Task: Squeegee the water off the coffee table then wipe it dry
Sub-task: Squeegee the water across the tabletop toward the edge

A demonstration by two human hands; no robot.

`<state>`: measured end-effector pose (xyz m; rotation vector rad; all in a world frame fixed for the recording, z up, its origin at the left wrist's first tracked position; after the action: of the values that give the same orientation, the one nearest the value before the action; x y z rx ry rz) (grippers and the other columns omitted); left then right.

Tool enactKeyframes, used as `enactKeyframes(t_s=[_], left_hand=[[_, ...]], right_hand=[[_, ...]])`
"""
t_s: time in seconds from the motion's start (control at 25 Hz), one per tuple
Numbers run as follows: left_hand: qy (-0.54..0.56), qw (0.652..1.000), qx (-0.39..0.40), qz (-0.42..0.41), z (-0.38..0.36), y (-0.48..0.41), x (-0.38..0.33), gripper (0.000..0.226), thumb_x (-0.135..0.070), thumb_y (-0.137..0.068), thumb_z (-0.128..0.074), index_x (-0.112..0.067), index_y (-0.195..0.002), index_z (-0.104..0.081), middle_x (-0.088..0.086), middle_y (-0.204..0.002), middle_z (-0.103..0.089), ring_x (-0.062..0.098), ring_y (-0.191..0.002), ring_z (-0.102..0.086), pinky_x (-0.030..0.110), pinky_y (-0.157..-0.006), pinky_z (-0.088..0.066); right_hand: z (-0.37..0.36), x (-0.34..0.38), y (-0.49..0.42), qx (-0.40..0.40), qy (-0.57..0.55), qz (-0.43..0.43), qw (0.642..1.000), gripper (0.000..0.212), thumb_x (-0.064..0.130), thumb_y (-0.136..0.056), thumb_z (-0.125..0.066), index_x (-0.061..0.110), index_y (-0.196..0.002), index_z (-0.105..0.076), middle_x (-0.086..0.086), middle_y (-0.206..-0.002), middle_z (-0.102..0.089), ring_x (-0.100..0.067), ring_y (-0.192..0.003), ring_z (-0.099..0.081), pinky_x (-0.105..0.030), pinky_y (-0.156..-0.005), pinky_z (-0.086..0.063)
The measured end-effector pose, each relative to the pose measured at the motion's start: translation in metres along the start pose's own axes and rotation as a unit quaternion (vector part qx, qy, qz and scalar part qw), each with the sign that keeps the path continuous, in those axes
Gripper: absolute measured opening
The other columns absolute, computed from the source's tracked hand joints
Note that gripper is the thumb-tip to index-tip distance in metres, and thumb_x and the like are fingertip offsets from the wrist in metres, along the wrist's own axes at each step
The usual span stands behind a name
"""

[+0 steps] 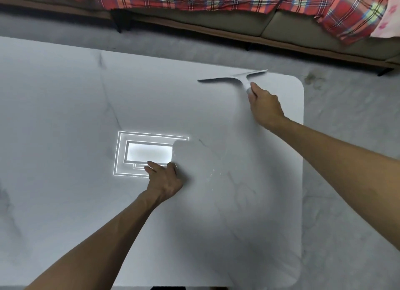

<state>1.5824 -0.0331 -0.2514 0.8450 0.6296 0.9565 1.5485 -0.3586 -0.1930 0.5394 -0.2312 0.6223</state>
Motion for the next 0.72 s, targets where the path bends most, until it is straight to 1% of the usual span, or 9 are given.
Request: enactKeyframes(t_s=[0.08, 0.16, 0.28, 0.32, 0.4, 0.48, 0.52, 0.6, 0.72], left_hand=[[-0.02, 0.998, 0.06, -0.006, 0.0, 0.009, -0.009, 0.048, 0.011, -0.08, -0.043, -0.001, -0.121, -0.063, 0.032, -0.129, -0.051, 0.061, -0.119, -0.047, 0.06, -0.094, -0.047], [-0.017, 0.999, -0.032, 0.001, 0.0, -0.008, -0.006, 0.048, 0.017, -0.06, -0.051, 0.005, -0.101, -0.073, 0.023, -0.084, -0.068, 0.065, -0.083, -0.061, 0.059, -0.064, -0.057], [-0.108, 0.993, -0.052, -0.006, -0.006, -0.012, -0.005, 0.047, 0.019, -0.076, -0.042, 0.016, -0.12, -0.056, 0.023, -0.095, -0.065, 0.072, -0.09, -0.054, 0.068, -0.071, -0.052], [-0.207, 0.976, -0.06, -0.024, 0.0, -0.003, -0.013, 0.041, 0.012, -0.075, -0.049, 0.01, -0.112, -0.065, 0.02, -0.086, -0.067, 0.067, -0.084, -0.059, 0.063, -0.066, -0.055], [-0.256, 0.96, -0.112, -0.02, 0.007, 0.001, -0.018, 0.018, -0.017, -0.063, -0.066, -0.01, -0.073, -0.079, 0.006, -0.057, -0.064, 0.047, -0.058, -0.069, 0.045, -0.044, -0.057], [-0.226, 0.957, -0.175, -0.054, 0.005, 0.002, -0.02, 0.012, -0.007, -0.062, -0.063, -0.01, -0.06, -0.074, 0.007, -0.051, -0.061, 0.043, -0.048, -0.066, 0.041, -0.036, -0.053], [-0.236, 0.959, -0.142, -0.061, 0.001, 0.002, -0.02, 0.028, 0.012, -0.069, -0.046, -0.001, -0.069, -0.07, 0.014, -0.058, -0.063, 0.044, -0.054, -0.066, 0.043, -0.043, -0.056], [-0.227, 0.964, -0.122, -0.059, -0.005, 0.003, -0.028, 0.062, 0.015, -0.071, -0.006, 0.002, -0.101, -0.059, 0.03, -0.09, -0.063, 0.045, -0.088, -0.063, 0.048, -0.075, -0.055], [-0.154, 0.974, -0.141, -0.086, -0.019, -0.011, -0.039, 0.049, -0.003, -0.077, -0.027, -0.004, -0.123, -0.043, 0.032, -0.123, -0.045, 0.047, -0.116, -0.042, 0.048, -0.1, -0.038]], right_hand=[[-0.013, -0.015, 0.032, 0.015, 0.034, 0.003, 0.999, 0.043, 0.033, -0.104, -0.027, 0.023, -0.146, -0.035, -0.02, -0.123, -0.061, -0.045, -0.113, -0.053, -0.042, -0.085, -0.041], [-0.024, -0.043, 0.082, 0.046, 0.03, -0.008, 0.998, 0.047, 0.036, -0.105, -0.027, 0.031, -0.151, -0.026, -0.015, -0.118, -0.065, -0.035, -0.101, -0.059, -0.036, -0.084, -0.041], [-0.03, -0.076, 0.159, 0.103, 0.046, -0.016, 0.993, 0.049, 0.034, -0.104, -0.032, 0.038, -0.152, -0.019, 0.005, -0.081, -0.065, -0.009, -0.064, -0.054, -0.024, -0.071, -0.041], [-0.028, -0.084, 0.18, 0.124, 0.056, -0.018, 0.99, 0.051, 0.032, -0.104, -0.035, 0.039, -0.152, -0.018, 0.009, -0.08, -0.065, -0.007, -0.063, -0.055, -0.024, -0.07, -0.045], [-0.02, -0.094, 0.204, 0.148, 0.075, -0.006, 0.986, 0.051, 0.031, -0.103, -0.038, 0.039, -0.15, -0.021, 0.005, -0.093, -0.071, -0.012, -0.071, -0.063, -0.029, -0.075, -0.053], [0.0, -0.09, 0.19, 0.101, 0.086, 0.021, 0.991, 0.046, 0.033, -0.102, -0.04, 0.035, -0.147, -0.033, -0.004, -0.105, -0.073, -0.022, -0.082, -0.068, -0.031, -0.081, -0.054], [0.011, -0.084, 0.171, 0.059, 0.082, 0.03, 0.994, 0.044, 0.034, -0.102, -0.039, 0.031, -0.146, -0.038, -0.008, -0.111, -0.072, -0.028, -0.088, -0.068, -0.032, -0.083, -0.053], [0.029, -0.066, 0.117, -0.002, 0.06, 0.017, 0.998, 0.042, 0.034, -0.104, -0.034, 0.023, -0.143, -0.044, -0.014, -0.119, -0.067, -0.037, -0.101, -0.064, -0.037, -0.085, -0.048], [0.039, -0.053, 0.04, -0.02, 0.001, -0.045, 0.999, 0.031, 0.031, -0.104, -0.028, 0.019, -0.122, -0.05, -0.017, -0.103, -0.063, -0.041, -0.103, -0.059, -0.044, -0.086, -0.049]])
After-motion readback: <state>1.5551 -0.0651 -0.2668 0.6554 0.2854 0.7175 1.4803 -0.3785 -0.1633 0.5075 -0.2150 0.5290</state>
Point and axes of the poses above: each hand's wrist, its own y-axis away from the middle knuckle, its own z-axis out of the back of the hand, x = y × z, the point moved 6 cm from there along -y, towards the middle knuckle
